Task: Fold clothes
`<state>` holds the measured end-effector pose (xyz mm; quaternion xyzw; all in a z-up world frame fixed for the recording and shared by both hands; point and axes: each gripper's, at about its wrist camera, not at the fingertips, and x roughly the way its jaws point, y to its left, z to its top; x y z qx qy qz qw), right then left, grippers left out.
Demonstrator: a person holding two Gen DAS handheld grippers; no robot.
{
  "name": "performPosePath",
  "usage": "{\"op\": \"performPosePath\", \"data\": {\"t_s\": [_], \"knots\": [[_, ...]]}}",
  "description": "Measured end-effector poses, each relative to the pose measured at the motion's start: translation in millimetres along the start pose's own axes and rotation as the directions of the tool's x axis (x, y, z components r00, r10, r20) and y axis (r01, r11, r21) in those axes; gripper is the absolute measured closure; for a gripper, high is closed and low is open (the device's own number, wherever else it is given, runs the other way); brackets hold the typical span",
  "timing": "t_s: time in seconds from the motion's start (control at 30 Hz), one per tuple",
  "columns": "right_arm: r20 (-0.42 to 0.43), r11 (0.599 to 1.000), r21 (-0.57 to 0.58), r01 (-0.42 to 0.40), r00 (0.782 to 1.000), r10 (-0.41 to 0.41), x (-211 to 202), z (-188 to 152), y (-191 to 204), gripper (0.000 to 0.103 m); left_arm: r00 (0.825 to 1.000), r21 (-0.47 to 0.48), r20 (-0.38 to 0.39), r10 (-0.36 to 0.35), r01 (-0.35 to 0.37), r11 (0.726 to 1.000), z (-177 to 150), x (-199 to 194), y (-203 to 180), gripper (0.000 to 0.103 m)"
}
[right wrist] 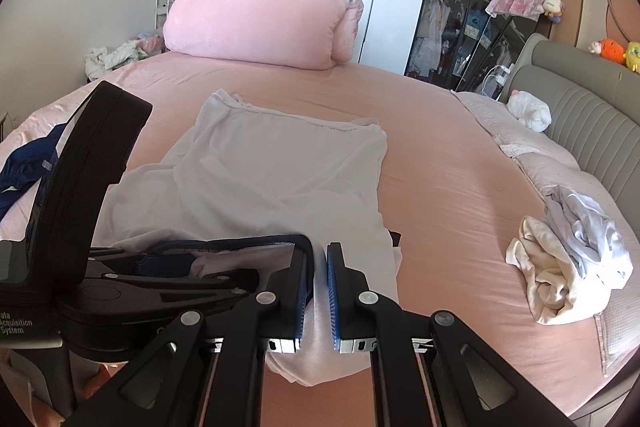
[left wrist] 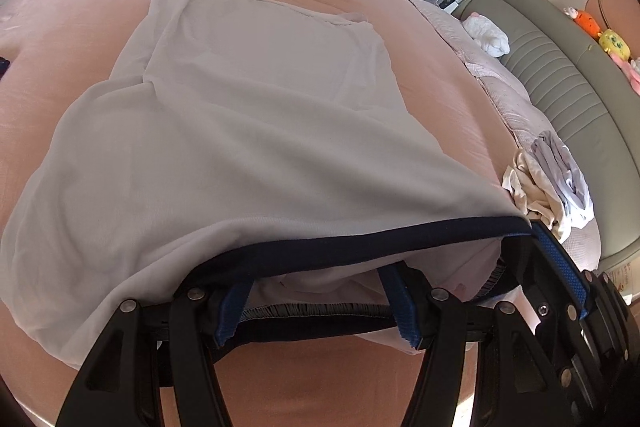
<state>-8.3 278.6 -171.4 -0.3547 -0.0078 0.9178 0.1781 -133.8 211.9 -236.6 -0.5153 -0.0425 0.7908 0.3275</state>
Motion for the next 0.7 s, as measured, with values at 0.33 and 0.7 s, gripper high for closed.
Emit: {"op": "performPosePath", "data": {"t_s": [0.33,0.7], "knots": [[-0.059,0.999,0.004,-0.039,0.997,0.039,-5,-13,-1,0.096,1.000,-0.016,0.031,0.000,0.001,1.000,12,-6,10,0.044],[-0.118,0.995,-0.055,-0.087,0.990,0.080,12,-10,3,0.042,0.993,0.248,0.061,0.101,-0.113,0.962,1,-35,3,0.044]]}}
